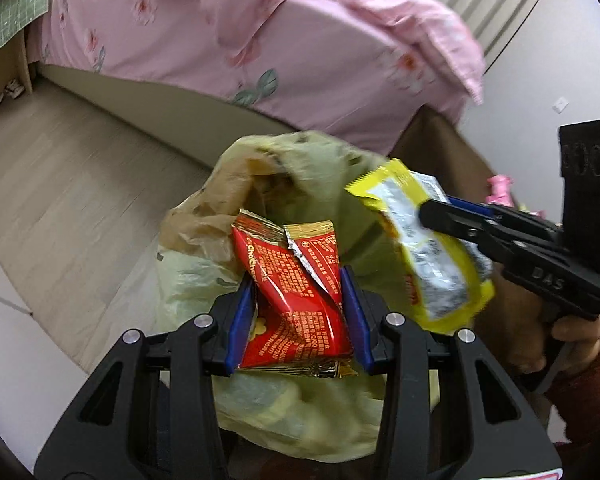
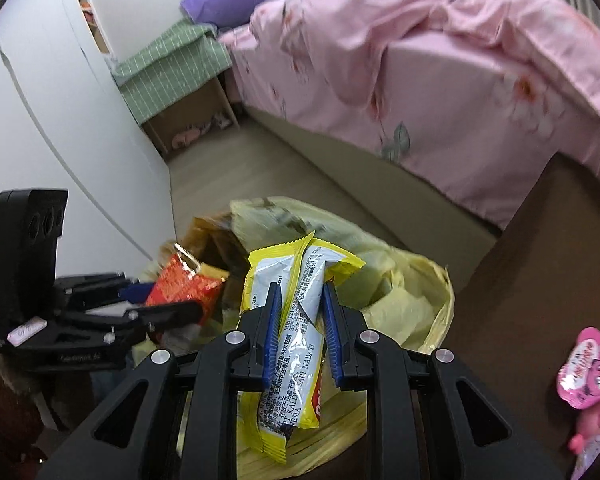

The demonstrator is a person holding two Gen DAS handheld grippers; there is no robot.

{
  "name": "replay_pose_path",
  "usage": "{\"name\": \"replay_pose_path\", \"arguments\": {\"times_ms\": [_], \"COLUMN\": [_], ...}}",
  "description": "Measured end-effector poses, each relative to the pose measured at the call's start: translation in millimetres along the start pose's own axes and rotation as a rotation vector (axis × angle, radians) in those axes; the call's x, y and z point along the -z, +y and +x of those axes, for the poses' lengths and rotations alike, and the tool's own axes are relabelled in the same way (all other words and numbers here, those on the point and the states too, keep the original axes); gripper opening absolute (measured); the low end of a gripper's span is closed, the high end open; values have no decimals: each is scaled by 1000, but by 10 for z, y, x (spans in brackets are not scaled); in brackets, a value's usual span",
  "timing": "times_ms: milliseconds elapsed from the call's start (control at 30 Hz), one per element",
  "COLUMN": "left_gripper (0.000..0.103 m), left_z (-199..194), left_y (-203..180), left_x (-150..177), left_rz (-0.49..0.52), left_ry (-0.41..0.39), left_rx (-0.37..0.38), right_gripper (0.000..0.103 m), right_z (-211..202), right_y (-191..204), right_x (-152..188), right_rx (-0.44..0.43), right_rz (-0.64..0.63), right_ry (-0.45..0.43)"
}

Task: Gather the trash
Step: 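Carry both wrappers to the yellow trash bag and open both tools to drop them, then grasp the pink lollipop card with the left tool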

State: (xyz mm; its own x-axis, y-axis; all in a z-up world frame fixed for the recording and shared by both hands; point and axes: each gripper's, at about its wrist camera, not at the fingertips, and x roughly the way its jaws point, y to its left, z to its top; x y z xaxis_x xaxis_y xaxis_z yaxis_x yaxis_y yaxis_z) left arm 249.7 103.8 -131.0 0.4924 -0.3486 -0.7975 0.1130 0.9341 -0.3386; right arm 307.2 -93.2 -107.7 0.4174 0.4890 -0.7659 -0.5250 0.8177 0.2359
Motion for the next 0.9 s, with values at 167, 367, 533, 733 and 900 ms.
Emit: {"name": "replay_pose_path", "arguments": {"times_ms": [167,367,533,733,900], "left_gripper": [39,48,64,70,71], "left_z": [31,-28,-251,-509,-630], "left_y": [84,146,196,170,85], "left_x": [2,33,10,-43,-17], "left_rz": [-2,-53,-120,-150,-148], "left_ry": [-11,-31,-86,-179,-218], "left_rx": [25,111,196,129,56], "right_gripper": [21,21,33,38,38], "right_z": [142,126,44,-86,-372], "right_y": [-73,-96,-136,-32,34], "right_x": [54,68,48,70,105], "right_rx": [12,-9,-83,-60,-2], "right_rz": [-19,-1,57,45,19], "right_ry": [43,26,-1,-26,-70]}}
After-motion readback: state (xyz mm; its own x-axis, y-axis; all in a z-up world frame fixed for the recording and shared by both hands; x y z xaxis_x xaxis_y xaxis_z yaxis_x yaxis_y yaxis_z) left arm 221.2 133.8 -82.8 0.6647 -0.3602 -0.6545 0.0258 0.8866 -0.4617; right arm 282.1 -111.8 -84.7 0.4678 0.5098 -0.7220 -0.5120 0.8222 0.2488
